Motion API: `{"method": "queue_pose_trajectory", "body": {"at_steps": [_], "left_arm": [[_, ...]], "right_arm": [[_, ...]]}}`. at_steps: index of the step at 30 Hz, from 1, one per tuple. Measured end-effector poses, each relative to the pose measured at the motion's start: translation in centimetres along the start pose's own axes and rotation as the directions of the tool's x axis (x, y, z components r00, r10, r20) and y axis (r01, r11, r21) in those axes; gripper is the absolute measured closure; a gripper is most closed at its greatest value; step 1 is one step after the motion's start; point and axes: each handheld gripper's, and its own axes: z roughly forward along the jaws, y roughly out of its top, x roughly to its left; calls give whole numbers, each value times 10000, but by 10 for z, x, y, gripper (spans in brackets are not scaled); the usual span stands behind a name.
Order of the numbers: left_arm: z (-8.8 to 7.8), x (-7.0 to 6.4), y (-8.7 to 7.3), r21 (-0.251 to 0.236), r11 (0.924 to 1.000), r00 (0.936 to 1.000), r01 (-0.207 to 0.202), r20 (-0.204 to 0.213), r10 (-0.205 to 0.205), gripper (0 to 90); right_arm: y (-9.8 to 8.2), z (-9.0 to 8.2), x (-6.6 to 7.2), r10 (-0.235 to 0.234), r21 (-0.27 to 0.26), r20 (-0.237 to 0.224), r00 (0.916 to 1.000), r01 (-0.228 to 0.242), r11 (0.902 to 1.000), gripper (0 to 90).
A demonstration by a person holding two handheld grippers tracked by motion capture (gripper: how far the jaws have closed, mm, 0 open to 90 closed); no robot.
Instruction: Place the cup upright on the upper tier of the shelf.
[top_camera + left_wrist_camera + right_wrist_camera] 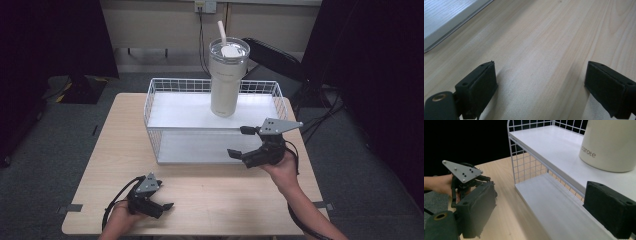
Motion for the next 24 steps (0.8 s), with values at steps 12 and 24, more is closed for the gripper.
{"method": "queue_pose_trajectory", "body": {"at_steps": [12,24], "left_arm": [[0,0,0,1,10000,10000,1,1,-1,100],[0,0,0,0,10000,10000,-1,0,1,100]], "right_arm": [[-19,-1,0,258,53,-133,9996,-257,9997,100],[-43,0,0,375,194,62,9993,-376,9991,100]]}}
